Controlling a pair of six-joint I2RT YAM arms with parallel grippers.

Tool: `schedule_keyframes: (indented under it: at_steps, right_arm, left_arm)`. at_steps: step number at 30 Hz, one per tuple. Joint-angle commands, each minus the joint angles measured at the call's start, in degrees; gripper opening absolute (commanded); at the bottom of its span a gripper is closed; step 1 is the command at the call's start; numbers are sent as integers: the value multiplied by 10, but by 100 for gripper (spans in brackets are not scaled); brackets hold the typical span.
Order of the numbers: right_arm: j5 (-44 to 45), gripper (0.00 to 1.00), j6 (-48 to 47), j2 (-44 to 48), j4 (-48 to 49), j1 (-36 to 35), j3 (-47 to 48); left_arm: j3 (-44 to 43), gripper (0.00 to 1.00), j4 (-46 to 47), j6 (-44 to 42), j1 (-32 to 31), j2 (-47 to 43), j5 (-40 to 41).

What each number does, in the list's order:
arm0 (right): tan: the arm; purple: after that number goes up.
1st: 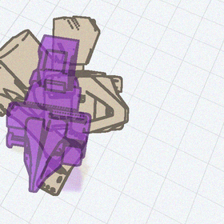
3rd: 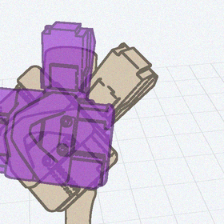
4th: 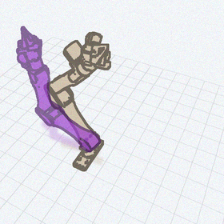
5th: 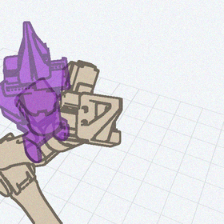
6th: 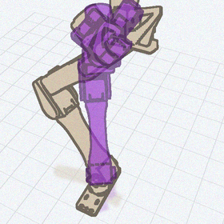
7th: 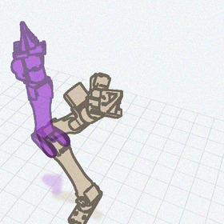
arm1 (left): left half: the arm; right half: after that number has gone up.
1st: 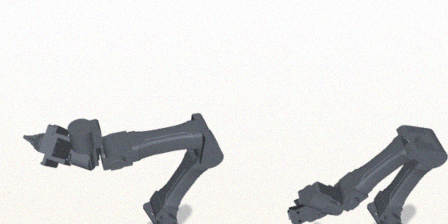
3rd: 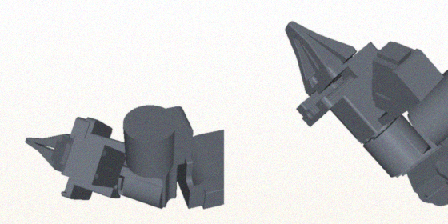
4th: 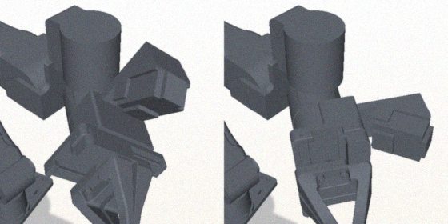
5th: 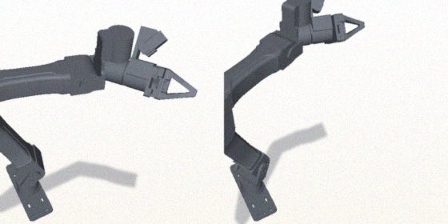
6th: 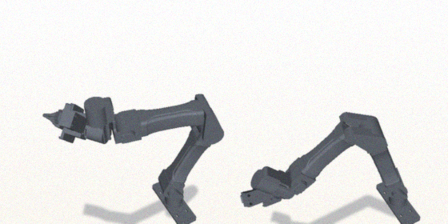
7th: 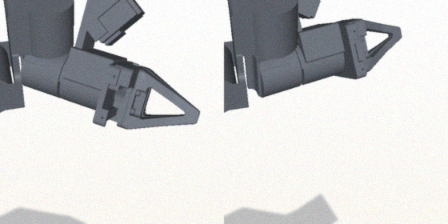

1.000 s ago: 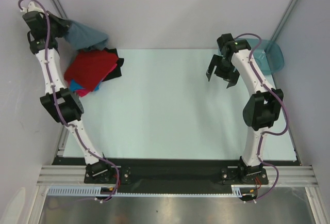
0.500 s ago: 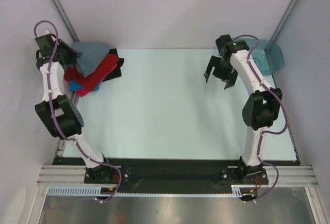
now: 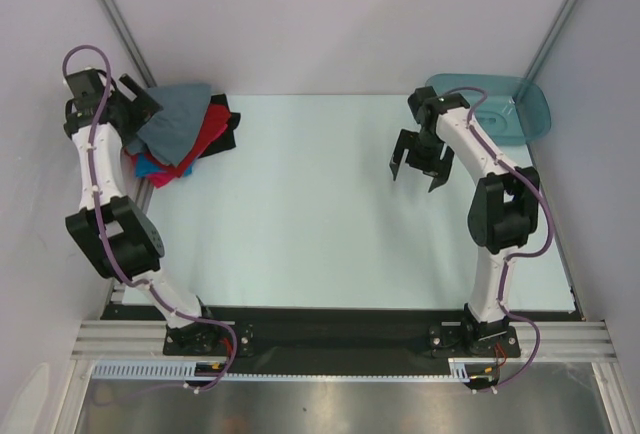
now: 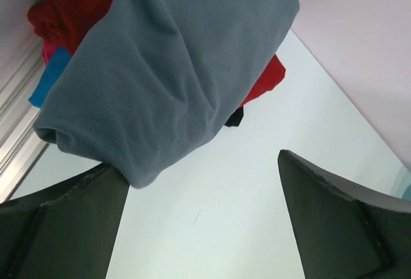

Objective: Fold and stack the t-shirts
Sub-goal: Reset both grippers

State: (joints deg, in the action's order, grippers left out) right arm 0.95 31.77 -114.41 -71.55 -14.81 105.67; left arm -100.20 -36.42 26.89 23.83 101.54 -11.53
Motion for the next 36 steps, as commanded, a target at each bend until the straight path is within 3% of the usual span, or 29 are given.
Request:
schedule_keyframes:
  at_steps: [1, 8, 18, 22, 28, 36]
  right_arm:
    - [-3, 99, -7, 49, 14, -1, -14]
    - [3, 99, -17, 58, 20, -8, -20]
    - [-4, 99, -28, 47, 38, -32, -21]
    - [-3, 98, -28, 43, 47, -43, -21]
    - [-4, 99, -24, 30, 52, -63, -18]
    - [3, 98, -27, 20, 42, -89, -6]
  left_arm:
    - [-69, 100, -28, -14, -9, -25, 1]
    - [-160, 100, -135, -59, -75, -42, 57]
    - [-57, 100, -82, -25, -114, -168, 7]
    - [44, 100, -45, 4, -135, -220, -46]
    - [149, 100, -27, 20, -194, -280, -13]
    - [171, 100, -58, -9, -233, -295, 30]
